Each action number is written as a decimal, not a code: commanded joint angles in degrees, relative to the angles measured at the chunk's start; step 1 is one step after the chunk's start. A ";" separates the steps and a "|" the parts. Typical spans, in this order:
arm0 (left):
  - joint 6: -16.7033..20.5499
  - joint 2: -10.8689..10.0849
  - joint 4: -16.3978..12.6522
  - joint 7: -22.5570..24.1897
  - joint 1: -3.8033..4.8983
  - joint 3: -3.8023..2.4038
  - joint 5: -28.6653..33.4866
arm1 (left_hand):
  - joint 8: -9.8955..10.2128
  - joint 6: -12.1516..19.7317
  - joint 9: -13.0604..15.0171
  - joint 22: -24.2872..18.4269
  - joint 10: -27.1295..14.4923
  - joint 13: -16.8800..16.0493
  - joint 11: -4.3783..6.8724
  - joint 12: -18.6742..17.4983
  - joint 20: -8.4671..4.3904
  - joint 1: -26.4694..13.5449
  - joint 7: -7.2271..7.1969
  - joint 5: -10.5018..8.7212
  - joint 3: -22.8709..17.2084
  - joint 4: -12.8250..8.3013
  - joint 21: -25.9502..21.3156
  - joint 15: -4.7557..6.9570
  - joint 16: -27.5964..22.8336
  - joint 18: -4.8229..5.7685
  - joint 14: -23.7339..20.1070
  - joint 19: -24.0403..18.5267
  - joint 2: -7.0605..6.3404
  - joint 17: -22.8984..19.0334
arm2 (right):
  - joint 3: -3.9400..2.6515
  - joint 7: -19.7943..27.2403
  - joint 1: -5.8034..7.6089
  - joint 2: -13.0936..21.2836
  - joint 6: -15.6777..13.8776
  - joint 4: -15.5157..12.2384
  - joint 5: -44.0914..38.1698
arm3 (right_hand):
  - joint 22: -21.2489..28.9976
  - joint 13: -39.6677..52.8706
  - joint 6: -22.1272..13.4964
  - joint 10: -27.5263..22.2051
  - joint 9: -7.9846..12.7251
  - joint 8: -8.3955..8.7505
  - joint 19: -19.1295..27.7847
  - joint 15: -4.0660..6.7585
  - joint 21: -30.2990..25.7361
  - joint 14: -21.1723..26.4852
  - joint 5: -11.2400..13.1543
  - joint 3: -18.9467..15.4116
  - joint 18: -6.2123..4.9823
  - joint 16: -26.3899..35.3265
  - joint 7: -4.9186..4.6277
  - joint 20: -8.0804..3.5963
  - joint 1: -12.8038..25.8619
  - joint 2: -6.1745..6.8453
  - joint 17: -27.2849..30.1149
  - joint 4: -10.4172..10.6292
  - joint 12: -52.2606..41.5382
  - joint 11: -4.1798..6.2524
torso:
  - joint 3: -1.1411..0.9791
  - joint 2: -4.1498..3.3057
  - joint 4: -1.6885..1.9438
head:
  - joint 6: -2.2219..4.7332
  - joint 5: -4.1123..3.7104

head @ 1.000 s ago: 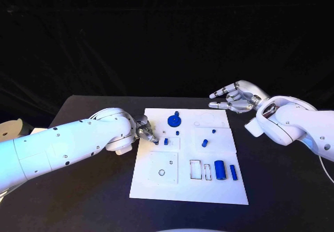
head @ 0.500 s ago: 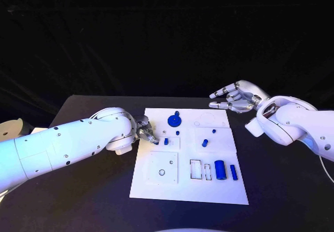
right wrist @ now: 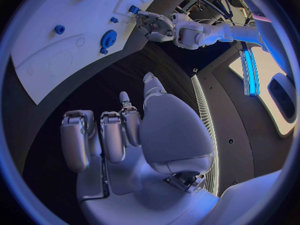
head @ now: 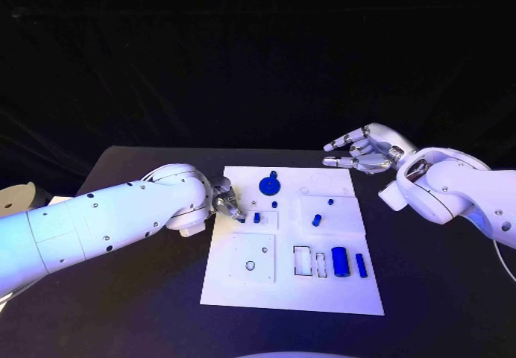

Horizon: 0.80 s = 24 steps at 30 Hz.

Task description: Assemble the parts on the task board

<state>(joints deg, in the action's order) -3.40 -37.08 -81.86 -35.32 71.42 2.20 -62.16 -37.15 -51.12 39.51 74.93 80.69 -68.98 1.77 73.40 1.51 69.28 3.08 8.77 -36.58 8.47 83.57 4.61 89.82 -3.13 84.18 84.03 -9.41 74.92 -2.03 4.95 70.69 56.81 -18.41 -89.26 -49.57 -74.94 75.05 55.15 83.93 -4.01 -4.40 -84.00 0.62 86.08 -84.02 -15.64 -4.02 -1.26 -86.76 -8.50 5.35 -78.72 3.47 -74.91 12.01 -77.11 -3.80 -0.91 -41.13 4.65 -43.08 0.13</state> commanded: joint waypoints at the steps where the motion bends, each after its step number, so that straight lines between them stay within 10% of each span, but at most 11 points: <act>1: -3.56 0.68 0.26 -0.88 -0.41 0.43 0.27 | -0.13 -1.63 -0.13 5.75 0.36 0.16 0.25 -0.36 -0.22 -1.13 -1.07 0.20 -6.79 -6.30 0.03 0.35 0.18 0.74 5.82 1.32 -0.09 15.08 | 0.00 0.47 -0.04 0.00 0.64 -0.07 -0.41 | -8.39 8.61 0.39 0.83 0.02 -0.06 -2.44 0.28 -0.40 -4.63 -0.16 -0.26 -0.40 0.31 0.08 -0.26 0.33 -0.26 -9.32 0.03 -0.08 0.41 | 0.01 -0.03 -0.05 | -0.07 -0.05; 24: -3.93 1.79 1.49 -1.36 -0.46 0.60 -0.14 | -0.48 -4.13 -0.45 6.88 1.76 -2.34 1.26 1.70 -0.78 -6.44 -2.34 0.08 -2.52 -3.84 0.71 1.11 0.18 1.00 5.82 1.93 -0.30 15.08 | 0.00 0.44 -0.04 0.07 0.69 -0.08 -0.41 | -8.39 8.61 0.39 0.83 0.02 -0.06 -2.44 0.28 -0.40 -4.63 -0.16 -0.26 -0.40 0.31 0.08 -0.26 0.33 -0.26 -9.32 0.03 -0.08 0.41 | -0.03 0.02 0.02 | -0.35 -0.19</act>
<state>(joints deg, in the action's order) -5.18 -35.74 -80.25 -36.18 71.72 2.24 -62.47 -37.69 -52.76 39.11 74.92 82.24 -71.29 3.05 74.89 1.10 63.44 2.85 8.57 -39.30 4.70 84.09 5.24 89.82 -3.14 83.98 84.03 -9.83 74.91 -2.03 4.96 70.69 56.89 -18.41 -89.28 -49.57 -74.92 75.07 55.15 83.93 -4.01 -4.40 -84.00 0.62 86.08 -84.02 -15.64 -4.02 -1.26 -86.76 -8.51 5.35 -78.72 3.47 -74.90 12.01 -77.11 -3.80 -0.93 -41.11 4.64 -43.42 -0.04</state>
